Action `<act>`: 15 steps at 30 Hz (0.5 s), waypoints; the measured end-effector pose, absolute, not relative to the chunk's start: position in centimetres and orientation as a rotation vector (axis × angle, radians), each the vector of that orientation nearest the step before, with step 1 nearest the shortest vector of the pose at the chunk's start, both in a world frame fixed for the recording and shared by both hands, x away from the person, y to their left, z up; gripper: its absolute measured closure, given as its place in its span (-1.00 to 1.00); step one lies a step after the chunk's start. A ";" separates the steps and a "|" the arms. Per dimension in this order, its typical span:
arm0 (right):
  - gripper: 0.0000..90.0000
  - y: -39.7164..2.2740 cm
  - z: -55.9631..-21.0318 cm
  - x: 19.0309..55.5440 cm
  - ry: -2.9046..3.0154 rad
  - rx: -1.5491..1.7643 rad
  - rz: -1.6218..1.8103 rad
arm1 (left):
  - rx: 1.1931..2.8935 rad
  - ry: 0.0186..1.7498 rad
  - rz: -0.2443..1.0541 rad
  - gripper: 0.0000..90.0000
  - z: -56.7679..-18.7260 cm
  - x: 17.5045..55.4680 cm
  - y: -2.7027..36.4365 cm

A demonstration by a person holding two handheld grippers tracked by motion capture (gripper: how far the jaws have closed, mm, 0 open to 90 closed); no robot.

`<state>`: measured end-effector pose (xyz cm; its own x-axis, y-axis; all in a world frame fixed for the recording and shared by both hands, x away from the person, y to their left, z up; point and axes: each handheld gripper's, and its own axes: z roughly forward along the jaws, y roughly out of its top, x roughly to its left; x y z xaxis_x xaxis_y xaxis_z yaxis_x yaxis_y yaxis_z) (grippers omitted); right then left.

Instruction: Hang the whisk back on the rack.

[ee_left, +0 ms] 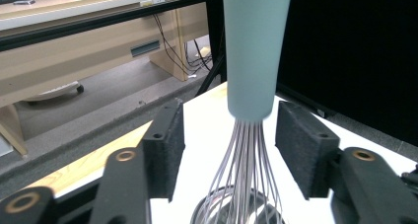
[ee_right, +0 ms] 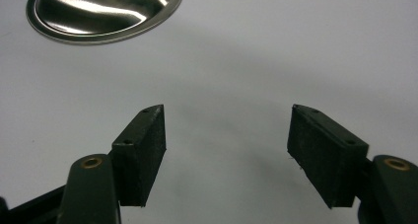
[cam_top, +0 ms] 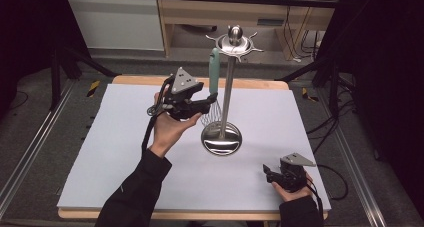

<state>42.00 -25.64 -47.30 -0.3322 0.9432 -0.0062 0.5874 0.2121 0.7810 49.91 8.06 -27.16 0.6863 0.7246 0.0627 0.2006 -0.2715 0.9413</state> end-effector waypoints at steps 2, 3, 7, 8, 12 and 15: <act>-0.31 -25.7 -47.3 42.0 2.001 1.412 0.955 | 1.813 0.732 0.597 -0.07 -27.3 49.7 8.3; -0.31 -25.7 -47.3 42.0 2.000 1.413 0.955 | 1.814 0.732 0.598 -0.09 -27.6 49.4 8.7; -0.30 -25.7 -47.3 41.9 1.995 1.421 0.953 | 1.814 0.740 0.591 -0.12 -28.4 48.7 9.7; -0.30 -25.8 -47.3 41.9 1.996 1.421 0.956 | 1.814 0.742 0.591 -0.13 -28.6 48.6 10.0; -0.29 -25.8 -47.3 41.9 1.995 1.423 0.954 | 1.822 0.754 0.589 -0.15 -29.6 48.0 10.9; -0.27 -25.9 -47.3 41.8 1.993 1.423 0.952 | 1.827 0.758 0.584 -0.16 -30.6 47.6 11.6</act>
<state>41.84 -25.86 -47.29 -0.3217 0.9468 -0.0058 0.5903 0.2054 0.7806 47.63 11.57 -30.57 0.6833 0.7287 0.0457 0.2294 -0.2736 0.9341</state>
